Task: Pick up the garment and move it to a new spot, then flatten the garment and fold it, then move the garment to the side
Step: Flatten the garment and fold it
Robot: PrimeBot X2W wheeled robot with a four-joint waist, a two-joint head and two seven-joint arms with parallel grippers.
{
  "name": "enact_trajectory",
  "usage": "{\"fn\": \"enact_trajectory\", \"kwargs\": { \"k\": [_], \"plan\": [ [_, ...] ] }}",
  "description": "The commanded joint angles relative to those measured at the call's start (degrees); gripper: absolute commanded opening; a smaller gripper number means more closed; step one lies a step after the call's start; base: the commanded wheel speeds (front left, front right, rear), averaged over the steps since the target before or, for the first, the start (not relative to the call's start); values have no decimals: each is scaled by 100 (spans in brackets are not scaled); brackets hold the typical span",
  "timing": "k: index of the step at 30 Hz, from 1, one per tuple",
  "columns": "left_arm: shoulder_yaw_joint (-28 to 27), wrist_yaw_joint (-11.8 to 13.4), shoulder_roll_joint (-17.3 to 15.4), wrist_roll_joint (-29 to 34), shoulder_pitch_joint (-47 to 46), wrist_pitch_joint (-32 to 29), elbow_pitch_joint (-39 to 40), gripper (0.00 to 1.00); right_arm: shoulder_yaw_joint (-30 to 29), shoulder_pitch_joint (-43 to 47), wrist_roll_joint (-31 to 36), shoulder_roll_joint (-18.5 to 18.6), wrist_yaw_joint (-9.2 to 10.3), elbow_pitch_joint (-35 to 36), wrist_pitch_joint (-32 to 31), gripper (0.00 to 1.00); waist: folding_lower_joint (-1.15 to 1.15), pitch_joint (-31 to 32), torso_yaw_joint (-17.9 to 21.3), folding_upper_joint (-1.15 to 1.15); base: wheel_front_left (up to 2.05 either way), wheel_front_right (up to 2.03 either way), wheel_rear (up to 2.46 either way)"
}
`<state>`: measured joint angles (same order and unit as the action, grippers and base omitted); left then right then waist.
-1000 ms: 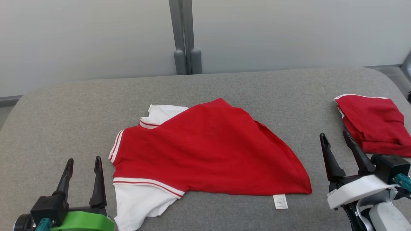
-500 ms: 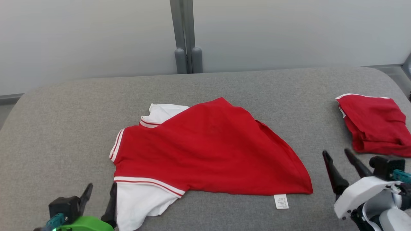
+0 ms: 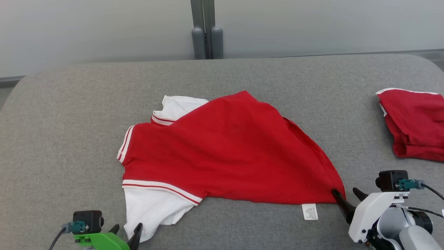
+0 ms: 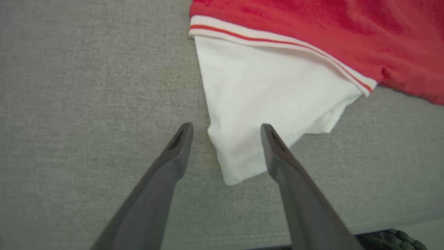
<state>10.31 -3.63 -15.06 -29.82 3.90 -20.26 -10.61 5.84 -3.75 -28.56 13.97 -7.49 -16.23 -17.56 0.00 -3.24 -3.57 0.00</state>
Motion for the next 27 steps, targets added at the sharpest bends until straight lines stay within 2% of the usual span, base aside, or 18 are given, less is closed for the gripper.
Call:
{"fn": "enact_trajectory", "kwargs": {
  "k": [1,9,10,11,12,13,23,27],
  "plan": [
    [19,-50,27,-107,-130,-44,-107,100,-7,-99,31,-29,0,-48,0,100,0,-173,-43,0,0,0,0],
    [149,-170,57,-196,-438,-82,-743,100,137,-320,-10,-113,0,-288,-84,100,0,-367,-32,0,0,0,0],
    [173,-190,67,-210,-462,-59,-772,100,156,-327,-35,-115,0,-317,-89,93,0,-379,-37,0,0,0,0],
    [191,-207,89,-247,-491,-38,-783,83,185,-329,-68,-119,0,-345,-92,55,0,-390,-44,0,0,0,0],
    [213,-237,90,-267,-512,-9,-801,39,207,-331,-89,-118,0,-361,-63,39,0,-395,-51,0,0,0,0],
    [241,-259,83,-291,-525,-14,-807,0,230,-335,-115,-121,0,-372,-48,1,0,-397,-56,0,0,0,0],
    [258,-317,-85,-394,-458,255,-617,0,412,-291,-325,-12,0,-318,377,0,0,-252,-80,0,0,0,0],
    [167,-260,-150,-389,-343,417,-327,0,496,-255,-501,39,0,-117,561,0,0,-158,-50,0,0,0,0]
  ]
}}
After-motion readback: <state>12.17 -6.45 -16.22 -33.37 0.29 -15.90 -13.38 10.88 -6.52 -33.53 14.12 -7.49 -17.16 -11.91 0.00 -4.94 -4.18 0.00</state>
